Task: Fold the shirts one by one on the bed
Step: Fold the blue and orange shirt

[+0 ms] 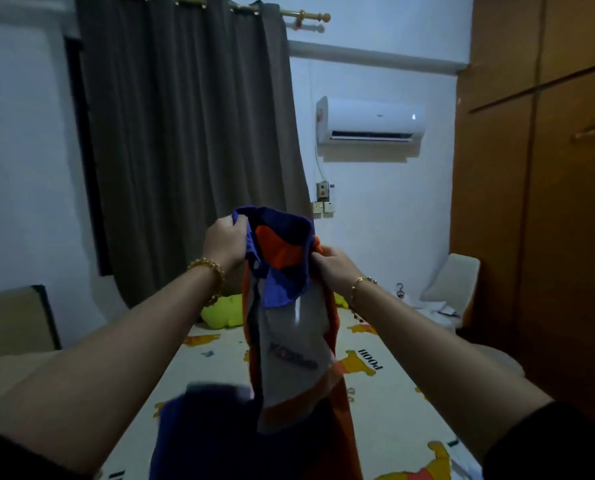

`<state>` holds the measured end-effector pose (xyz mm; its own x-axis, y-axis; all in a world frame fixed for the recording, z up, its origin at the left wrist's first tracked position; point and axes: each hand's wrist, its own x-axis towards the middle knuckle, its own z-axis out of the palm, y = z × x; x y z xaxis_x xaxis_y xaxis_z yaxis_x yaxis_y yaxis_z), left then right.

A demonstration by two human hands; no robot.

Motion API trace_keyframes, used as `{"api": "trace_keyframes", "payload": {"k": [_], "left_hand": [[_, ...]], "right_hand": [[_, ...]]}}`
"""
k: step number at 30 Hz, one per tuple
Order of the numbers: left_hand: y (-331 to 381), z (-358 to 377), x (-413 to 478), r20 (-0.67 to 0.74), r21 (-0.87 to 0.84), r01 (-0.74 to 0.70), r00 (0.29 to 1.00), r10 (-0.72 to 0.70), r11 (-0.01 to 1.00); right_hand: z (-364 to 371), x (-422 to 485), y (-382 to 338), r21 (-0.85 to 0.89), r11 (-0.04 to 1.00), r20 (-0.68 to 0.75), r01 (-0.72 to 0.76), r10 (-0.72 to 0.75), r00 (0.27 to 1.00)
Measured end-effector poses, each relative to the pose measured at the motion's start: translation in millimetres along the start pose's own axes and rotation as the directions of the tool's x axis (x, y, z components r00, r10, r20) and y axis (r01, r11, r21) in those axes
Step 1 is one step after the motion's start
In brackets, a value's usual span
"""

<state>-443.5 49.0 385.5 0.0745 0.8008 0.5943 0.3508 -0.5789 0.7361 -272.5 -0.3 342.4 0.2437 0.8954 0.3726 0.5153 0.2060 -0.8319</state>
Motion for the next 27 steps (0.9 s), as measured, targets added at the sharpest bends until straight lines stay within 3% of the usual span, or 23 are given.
{"api": "trace_keyframes", "payload": {"k": [5,9,11,13,16,18,20,23,27], "left_hand": [[-1.0,-2.2,-1.2,-0.06,-0.038,0.038,0.997,-0.04,0.999],[0.6,-0.9,11.3,-0.146,-0.056,0.049,0.988,-0.057,0.997],[1.9,2.3,15.4,-0.168,-0.041,0.037,0.985,-0.043,0.998],[2.9,7.0,16.1,-0.193,-0.051,0.028,0.981,-0.037,0.998],[5.6,12.4,18.9,-0.242,-0.064,0.006,0.97,-0.021,0.998],[7.3,12.6,23.3,-0.304,-0.07,-0.019,0.953,-0.003,0.997],[4.8,9.1,28.4,-0.317,-0.103,-0.013,0.948,-0.021,0.995],[-4.5,-1.7,30.6,-0.254,-0.157,0.007,0.966,-0.047,0.988],[-14.1,-22.3,34.7,-0.198,-0.118,0.0,0.98,-0.024,0.993]], "right_hand": [[10.3,-4.8,-4.5,0.17,0.985,0.255,-0.026,-0.019,0.967],[6.2,1.6,-5.9,0.315,0.949,0.272,0.011,-0.101,0.957],[-1.3,7.3,-9.2,0.362,0.932,0.363,-0.024,-0.117,0.924],[-10.0,14.7,-12.4,0.304,0.952,0.497,-0.024,-0.137,0.857],[-17.4,33.5,-12.6,0.034,0.998,0.618,0.051,-0.061,0.784],[-23.1,46.3,-10.4,-0.181,0.977,0.587,0.111,0.017,0.81],[-27.9,59.2,-7.4,-0.279,0.944,0.506,0.178,-0.012,0.862],[-30.8,70.2,-9.9,-0.267,0.921,0.3,0.285,-0.202,0.932],[-22.7,76.4,-16.8,-0.153,0.911,0.02,0.382,-0.383,0.923]]}}
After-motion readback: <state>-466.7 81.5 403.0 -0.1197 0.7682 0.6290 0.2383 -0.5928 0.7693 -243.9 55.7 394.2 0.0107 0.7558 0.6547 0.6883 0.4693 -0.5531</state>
